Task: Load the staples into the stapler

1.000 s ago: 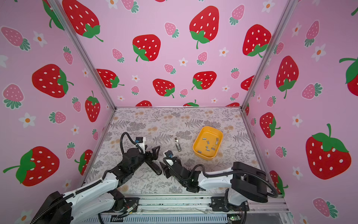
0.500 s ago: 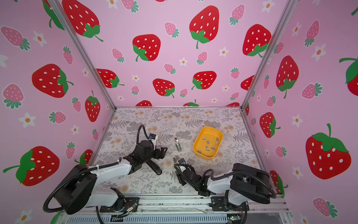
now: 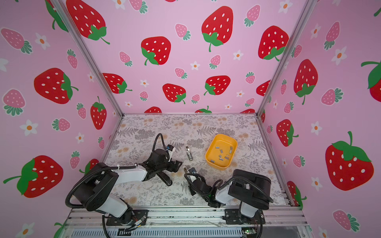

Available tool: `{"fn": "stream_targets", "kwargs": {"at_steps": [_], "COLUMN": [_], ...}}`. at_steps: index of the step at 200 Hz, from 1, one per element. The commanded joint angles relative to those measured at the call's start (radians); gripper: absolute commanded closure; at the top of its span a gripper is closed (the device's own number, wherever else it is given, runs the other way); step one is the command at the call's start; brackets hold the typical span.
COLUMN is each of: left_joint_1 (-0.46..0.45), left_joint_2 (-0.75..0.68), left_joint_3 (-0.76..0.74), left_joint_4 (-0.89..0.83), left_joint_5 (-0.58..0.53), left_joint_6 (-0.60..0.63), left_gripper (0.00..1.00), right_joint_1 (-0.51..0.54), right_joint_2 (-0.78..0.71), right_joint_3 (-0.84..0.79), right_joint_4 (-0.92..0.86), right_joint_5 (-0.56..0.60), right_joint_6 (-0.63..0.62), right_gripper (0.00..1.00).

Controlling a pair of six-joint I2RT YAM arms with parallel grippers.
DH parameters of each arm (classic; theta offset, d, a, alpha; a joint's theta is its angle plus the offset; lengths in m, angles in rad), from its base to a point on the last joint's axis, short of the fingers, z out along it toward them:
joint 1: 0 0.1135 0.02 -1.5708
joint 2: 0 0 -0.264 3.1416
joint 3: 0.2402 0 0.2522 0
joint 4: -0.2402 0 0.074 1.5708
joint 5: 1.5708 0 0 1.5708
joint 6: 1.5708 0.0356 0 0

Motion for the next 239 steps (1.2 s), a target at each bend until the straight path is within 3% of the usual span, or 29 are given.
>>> {"fn": "stream_targets", "kwargs": {"at_steps": [1, 44, 91, 110, 145, 174, 192, 239], "left_joint_1": [-0.029, -0.113, -0.172, -0.176, -0.182, -0.184, -0.186, -0.189], "left_joint_2": [0.019, 0.013, 0.017, 0.021, 0.005, 0.001, 0.004, 0.006], "left_joint_3": [0.034, -0.008, -0.059, -0.065, -0.084, -0.085, -0.084, -0.086], "left_joint_4": [0.051, 0.109, 0.129, 0.128, 0.135, 0.138, 0.137, 0.142], "left_joint_5": [0.078, 0.122, 0.041, 0.028, 0.002, 0.002, -0.001, -0.005], "left_joint_6": [0.067, 0.143, 0.183, 0.187, 0.203, 0.208, 0.209, 0.210], "left_gripper": [0.10, 0.11, 0.11, 0.11, 0.11, 0.12, 0.12, 0.12], "right_joint_1": [-0.001, -0.013, -0.034, -0.034, -0.033, -0.033, -0.034, -0.048], "right_joint_2": [0.044, 0.056, 0.016, -0.038, -0.239, -0.404, -0.443, -0.286], "right_joint_3": [-0.007, -0.015, -0.029, -0.038, -0.071, -0.062, -0.040, 0.012], "right_joint_4": [-0.059, -0.036, -0.028, -0.052, -0.136, -0.226, -0.247, -0.196], "right_joint_5": [-0.032, -0.039, -0.056, -0.047, -0.028, -0.007, -0.008, -0.050], "right_joint_6": [0.025, 0.038, 0.046, 0.044, 0.022, -0.008, -0.030, -0.046], "right_gripper": [0.69, 0.70, 0.67, 0.54, 0.53, 0.66, 0.69, 0.83]}}
